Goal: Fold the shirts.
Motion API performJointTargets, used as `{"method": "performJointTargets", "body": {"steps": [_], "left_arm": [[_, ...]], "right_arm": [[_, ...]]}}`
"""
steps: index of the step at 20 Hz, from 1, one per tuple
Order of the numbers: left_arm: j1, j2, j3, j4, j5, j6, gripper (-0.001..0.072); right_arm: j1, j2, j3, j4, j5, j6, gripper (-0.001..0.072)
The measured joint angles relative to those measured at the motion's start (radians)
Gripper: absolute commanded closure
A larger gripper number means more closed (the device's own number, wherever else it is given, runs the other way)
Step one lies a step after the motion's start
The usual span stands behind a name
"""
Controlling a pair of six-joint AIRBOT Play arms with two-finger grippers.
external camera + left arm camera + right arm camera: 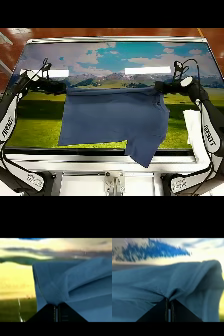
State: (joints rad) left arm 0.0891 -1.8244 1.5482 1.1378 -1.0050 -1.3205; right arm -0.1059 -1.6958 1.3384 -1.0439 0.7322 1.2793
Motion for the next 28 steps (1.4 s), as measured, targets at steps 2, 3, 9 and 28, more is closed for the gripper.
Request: {"method": "performJointTargets", "body": {"steps": [2, 3, 9, 28], "left_arm": [[0.007, -0.009, 0.006, 0.004, -0.111, 0.003, 0.0670], [0.009, -0.016, 0.008, 0.005, -0.164, 0.002, 0.0671], [0.014, -0.064, 0.011, 0.011, -0.373, -0.066, 0.0671], [0.066, -0.078, 0.016, 0.016, -0.435, -0.108, 0.0159]], "right_arm": [[-0.027, 0.003, 0.000, -0.061, 0.116, 0.060, 0.0655], [-0.036, -0.001, 0.000, -0.080, 0.166, 0.081, 0.0655], [-0.043, -0.027, 0.000, -0.131, 0.335, 0.161, 0.0655], [-0.045, -0.027, 0.000, -0.141, 0.385, 0.212, 0.0196]]}}
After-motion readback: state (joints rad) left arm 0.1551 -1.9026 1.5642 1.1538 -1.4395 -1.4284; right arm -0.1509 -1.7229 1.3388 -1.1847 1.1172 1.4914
